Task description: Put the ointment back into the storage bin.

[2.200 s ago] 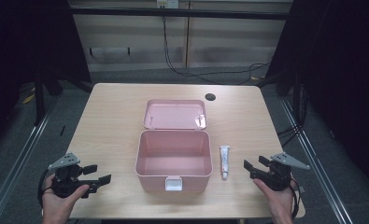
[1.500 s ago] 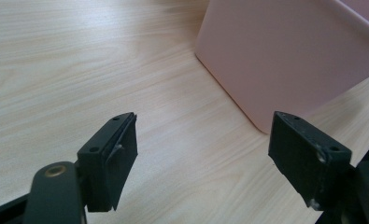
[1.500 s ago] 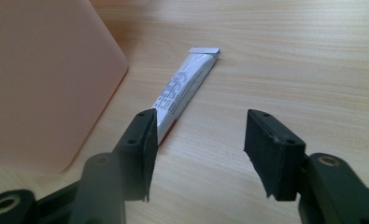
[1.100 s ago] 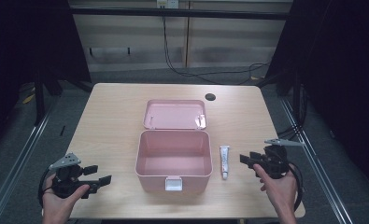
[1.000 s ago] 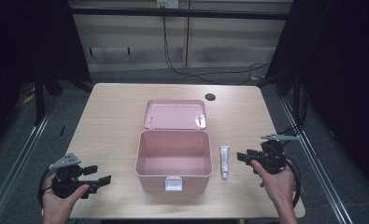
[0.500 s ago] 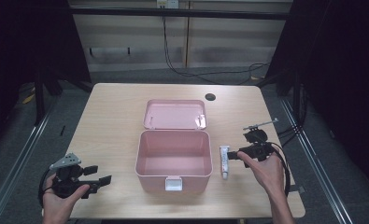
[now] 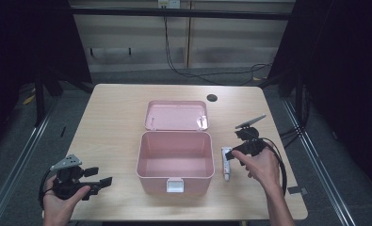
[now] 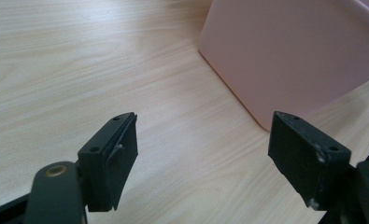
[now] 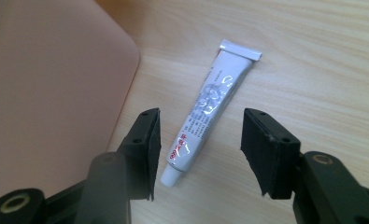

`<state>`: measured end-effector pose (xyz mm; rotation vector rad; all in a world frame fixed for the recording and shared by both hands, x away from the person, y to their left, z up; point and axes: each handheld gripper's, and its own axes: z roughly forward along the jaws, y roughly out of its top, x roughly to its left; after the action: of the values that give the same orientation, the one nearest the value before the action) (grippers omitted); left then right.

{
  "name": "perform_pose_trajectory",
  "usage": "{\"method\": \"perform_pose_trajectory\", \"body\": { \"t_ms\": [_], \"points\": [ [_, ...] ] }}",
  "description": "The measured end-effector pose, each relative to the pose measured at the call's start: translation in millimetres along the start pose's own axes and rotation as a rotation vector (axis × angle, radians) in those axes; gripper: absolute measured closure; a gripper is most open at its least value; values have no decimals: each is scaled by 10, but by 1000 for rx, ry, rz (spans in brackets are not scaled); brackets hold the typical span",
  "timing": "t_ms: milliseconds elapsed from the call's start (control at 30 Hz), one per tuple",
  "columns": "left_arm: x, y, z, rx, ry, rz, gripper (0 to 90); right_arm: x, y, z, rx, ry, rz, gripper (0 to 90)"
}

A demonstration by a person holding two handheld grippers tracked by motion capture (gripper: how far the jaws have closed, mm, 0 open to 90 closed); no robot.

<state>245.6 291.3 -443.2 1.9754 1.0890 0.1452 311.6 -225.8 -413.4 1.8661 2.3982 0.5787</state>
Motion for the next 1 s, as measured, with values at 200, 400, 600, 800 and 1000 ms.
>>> {"method": "perform_pose_trajectory", "body": {
  "t_ms": [200, 400, 600, 800, 1000],
  "points": [
    [-2, 2, -1, 0, -5, 5, 240, 59, -3, 167, 89, -35, -4, 497],
    [-18, 5, 3, 0, -9, 9, 240, 131, 34, 302, 152, -91, -3, 530],
    [-17, 4, 2, 0, -8, 8, 240, 149, 69, 377, 189, -110, 17, 572],
    [-20, 4, 8, 6, -7, 13, 240, 149, 93, 455, 208, -119, 30, 595],
    [-11, 5, 3, 9, -8, 16, 239, 163, 109, 517, 235, -131, 32, 627]
  ]
}}
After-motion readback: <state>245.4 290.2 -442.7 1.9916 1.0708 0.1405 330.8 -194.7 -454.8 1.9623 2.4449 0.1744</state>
